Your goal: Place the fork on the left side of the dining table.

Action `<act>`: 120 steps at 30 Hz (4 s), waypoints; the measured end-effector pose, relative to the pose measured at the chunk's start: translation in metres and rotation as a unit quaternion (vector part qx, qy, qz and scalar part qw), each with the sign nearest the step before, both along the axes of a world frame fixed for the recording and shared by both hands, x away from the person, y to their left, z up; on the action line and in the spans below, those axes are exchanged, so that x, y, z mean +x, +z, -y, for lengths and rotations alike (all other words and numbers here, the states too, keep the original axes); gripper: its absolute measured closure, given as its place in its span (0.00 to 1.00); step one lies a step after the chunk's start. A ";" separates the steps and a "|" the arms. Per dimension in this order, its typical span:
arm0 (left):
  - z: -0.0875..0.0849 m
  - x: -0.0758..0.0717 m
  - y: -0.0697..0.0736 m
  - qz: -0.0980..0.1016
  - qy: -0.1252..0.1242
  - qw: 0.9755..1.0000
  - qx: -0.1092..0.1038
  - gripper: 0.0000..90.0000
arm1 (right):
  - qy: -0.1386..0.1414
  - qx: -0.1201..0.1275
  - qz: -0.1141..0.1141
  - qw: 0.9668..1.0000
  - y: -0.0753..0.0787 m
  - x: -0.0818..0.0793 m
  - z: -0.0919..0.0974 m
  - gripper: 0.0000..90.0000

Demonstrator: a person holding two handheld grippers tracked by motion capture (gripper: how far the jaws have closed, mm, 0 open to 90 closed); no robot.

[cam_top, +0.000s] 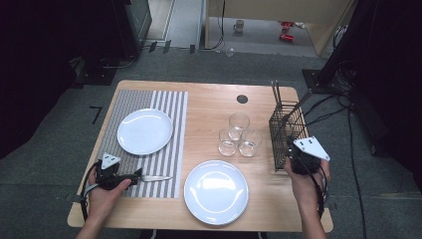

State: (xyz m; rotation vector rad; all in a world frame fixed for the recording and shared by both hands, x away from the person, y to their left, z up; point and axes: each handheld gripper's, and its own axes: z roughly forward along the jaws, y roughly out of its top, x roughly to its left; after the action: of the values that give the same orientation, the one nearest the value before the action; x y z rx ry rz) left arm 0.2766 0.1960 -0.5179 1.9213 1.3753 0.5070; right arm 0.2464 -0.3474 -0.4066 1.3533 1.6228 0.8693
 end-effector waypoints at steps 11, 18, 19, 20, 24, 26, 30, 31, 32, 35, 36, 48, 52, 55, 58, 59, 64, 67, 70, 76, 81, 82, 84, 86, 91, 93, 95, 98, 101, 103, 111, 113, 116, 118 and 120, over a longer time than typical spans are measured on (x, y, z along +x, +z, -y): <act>-0.001 0.000 0.001 0.000 0.001 1.000 -0.004 0.02 | 0.000 0.010 0.014 1.000 0.015 -0.006 0.000 0.98; -0.002 -0.001 0.001 0.003 0.000 1.000 -0.005 0.02 | 0.004 0.016 0.030 0.999 0.027 -0.010 -0.003 0.98; -0.002 -0.001 0.001 0.003 0.001 1.000 -0.005 0.02 | 0.003 0.017 0.032 0.999 0.030 -0.011 -0.003 0.98; -0.002 -0.001 0.002 0.004 0.001 1.000 -0.006 0.02 | 0.002 0.017 0.034 0.999 0.032 -0.011 -0.003 0.98; -0.001 -0.002 0.003 0.008 0.000 1.000 -0.006 0.02 | 0.003 0.016 0.046 0.999 0.042 -0.015 -0.004 0.98; -0.001 -0.002 0.003 0.009 0.000 1.000 -0.007 0.02 | 0.005 0.019 0.050 0.999 0.047 -0.016 -0.004 0.98; -0.002 -0.003 0.006 0.012 0.001 1.000 -0.016 0.02 | 0.009 0.021 0.057 0.998 0.054 -0.018 -0.007 0.98; -0.002 -0.004 0.007 0.014 0.002 1.000 -0.017 0.02 | 0.011 0.022 0.059 0.998 0.056 -0.019 -0.008 0.98; -0.002 -0.004 0.008 0.016 0.000 1.000 -0.017 0.02 | 0.011 0.025 0.059 0.998 0.057 -0.019 -0.009 0.98; 0.000 -0.006 0.011 0.020 -0.003 1.000 -0.018 0.02 | 0.013 0.028 0.063 0.998 0.061 -0.020 -0.013 0.98; 0.001 -0.006 0.011 0.021 -0.004 1.000 -0.017 0.02 | 0.013 0.027 0.065 0.997 0.062 -0.020 -0.014 0.98; 0.011 -0.013 0.022 0.035 -0.018 0.999 -0.033 0.02 | 0.023 0.022 0.080 0.996 0.074 -0.022 -0.024 0.98; 0.015 -0.014 0.024 0.036 -0.024 0.998 -0.036 0.02 | 0.023 0.030 0.083 0.996 0.077 -0.024 -0.025 0.98; 0.018 -0.016 0.026 0.038 -0.027 0.998 -0.043 0.02 | 0.026 0.030 0.087 0.995 0.080 -0.025 -0.027 0.98; 0.022 -0.017 0.028 0.044 -0.030 0.998 -0.044 0.02 | 0.032 0.030 0.090 0.995 0.082 -0.027 -0.028 0.98; 0.023 -0.018 0.029 0.044 -0.031 0.998 -0.045 0.02 | 0.033 0.029 0.091 0.995 0.083 -0.027 -0.029 0.98; 0.030 -0.019 0.031 0.047 -0.040 0.997 -0.045 0.02 | 0.038 0.031 0.094 0.994 0.086 -0.029 -0.032 0.98; 0.033 -0.020 0.031 0.047 -0.044 0.997 -0.047 0.02 | 0.041 0.030 0.095 0.994 0.087 -0.029 -0.034 0.98; 0.036 -0.021 0.032 0.050 -0.044 0.997 -0.048 0.02 | 0.046 0.028 0.097 0.994 0.088 -0.029 -0.037 0.98; 0.042 -0.023 0.035 0.055 -0.053 0.996 -0.048 0.02 | 0.054 0.031 0.097 0.993 0.089 -0.028 -0.044 0.98; 0.048 -0.025 0.038 0.066 -0.057 0.995 -0.051 0.02 | 0.063 0.025 0.098 0.993 0.089 -0.027 -0.050 0.98; 0.050 -0.025 0.039 0.069 -0.057 0.995 -0.052 0.02 | 0.064 0.024 0.098 0.993 0.089 -0.027 -0.052 0.98; 0.052 -0.026 0.041 0.072 -0.059 0.994 -0.054 0.02 | 0.069 0.024 0.098 0.992 0.088 -0.026 -0.054 0.98; 0.054 -0.026 0.041 0.072 -0.060 0.994 -0.053 0.02 | 0.072 0.030 0.096 0.992 0.088 -0.026 -0.057 0.98; 0.060 -0.027 0.044 0.077 -0.066 0.993 -0.051 0.02 | 0.081 0.034 0.092 0.992 0.086 -0.024 -0.065 0.98; 0.063 -0.028 0.047 0.087 -0.067 0.993 -0.051 0.02 | 0.083 0.034 0.092 0.992 0.086 -0.024 -0.066 0.98; 0.066 -0.029 0.051 0.096 -0.070 0.991 -0.053 0.02 | 0.086 0.037 0.091 0.991 0.085 -0.023 -0.069 0.98; 0.069 -0.029 0.054 0.100 -0.075 0.991 -0.052 0.02 | 0.089 0.041 0.087 0.991 0.084 -0.022 -0.073 0.98; 0.072 -0.028 0.056 0.102 -0.077 0.990 -0.053 0.02 | 0.091 0.044 0.085 0.991 0.084 -0.021 -0.076 0.98; 0.075 -0.030 0.058 0.113 -0.078 0.990 -0.044 0.02 | 0.096 0.046 0.086 0.991 0.084 -0.019 -0.079 0.98; 0.085 -0.031 0.067 0.123 -0.080 0.988 -0.049 0.02 | 0.107 0.055 0.085 0.989 0.084 -0.017 -0.089 0.98; 0.087 -0.030 0.068 0.125 -0.083 0.988 -0.049 0.02 | 0.111 0.057 0.083 0.989 0.083 -0.016 -0.092 0.98; 0.092 -0.030 0.070 0.126 -0.088 0.987 -0.051 0.02 | 0.115 0.056 0.082 0.988 0.083 -0.016 -0.095 0.98; 0.095 -0.029 0.071 0.125 -0.093 0.986 -0.050 0.02 | 0.116 0.058 0.083 0.988 0.083 -0.016 -0.096 0.98; 0.098 -0.028 0.072 0.126 -0.096 0.986 -0.052 0.02 | 0.117 0.060 0.083 0.988 0.083 -0.016 -0.097 0.98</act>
State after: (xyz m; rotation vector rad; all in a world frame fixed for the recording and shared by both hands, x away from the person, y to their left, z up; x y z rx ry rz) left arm 0.2482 0.0979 -0.4454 1.8118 1.0239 0.5515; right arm 0.2299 -0.2506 -0.3236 1.1506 1.6404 1.2035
